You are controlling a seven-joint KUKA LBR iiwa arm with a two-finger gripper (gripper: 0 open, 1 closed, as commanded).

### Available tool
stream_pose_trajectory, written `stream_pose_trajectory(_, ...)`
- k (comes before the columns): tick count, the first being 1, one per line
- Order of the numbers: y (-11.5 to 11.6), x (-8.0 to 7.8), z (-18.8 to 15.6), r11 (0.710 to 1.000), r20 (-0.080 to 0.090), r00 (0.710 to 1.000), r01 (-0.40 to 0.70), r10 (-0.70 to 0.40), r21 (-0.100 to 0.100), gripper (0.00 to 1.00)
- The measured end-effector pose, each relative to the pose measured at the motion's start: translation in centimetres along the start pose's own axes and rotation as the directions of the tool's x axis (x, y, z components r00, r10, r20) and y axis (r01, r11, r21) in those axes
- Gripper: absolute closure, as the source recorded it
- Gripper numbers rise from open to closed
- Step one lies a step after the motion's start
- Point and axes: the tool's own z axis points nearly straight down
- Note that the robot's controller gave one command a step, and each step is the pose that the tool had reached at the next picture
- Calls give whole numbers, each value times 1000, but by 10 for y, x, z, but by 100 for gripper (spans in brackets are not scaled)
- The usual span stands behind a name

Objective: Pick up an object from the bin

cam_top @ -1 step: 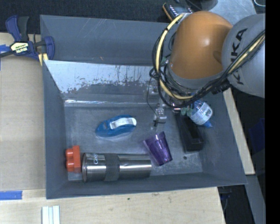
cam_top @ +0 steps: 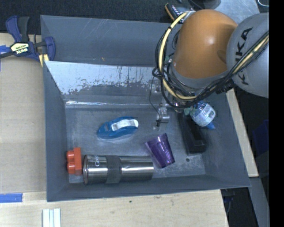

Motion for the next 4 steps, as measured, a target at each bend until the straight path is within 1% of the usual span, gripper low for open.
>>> stream_pose_trajectory(1, 34, 9, 74, 1000, -1, 1000, 22, -22, 0, 0)
stream_pose_trajectory(2, 44, 5, 114, 999, -1, 999, 47, -47, 0, 0)
stream_pose_trajectory(3, 51, -8, 156, 932, 7, 932, 362, -362, -1, 100)
stream_pose_trajectory(4, 51, -8, 156, 932, 6, 932, 361, -361, -1, 100)
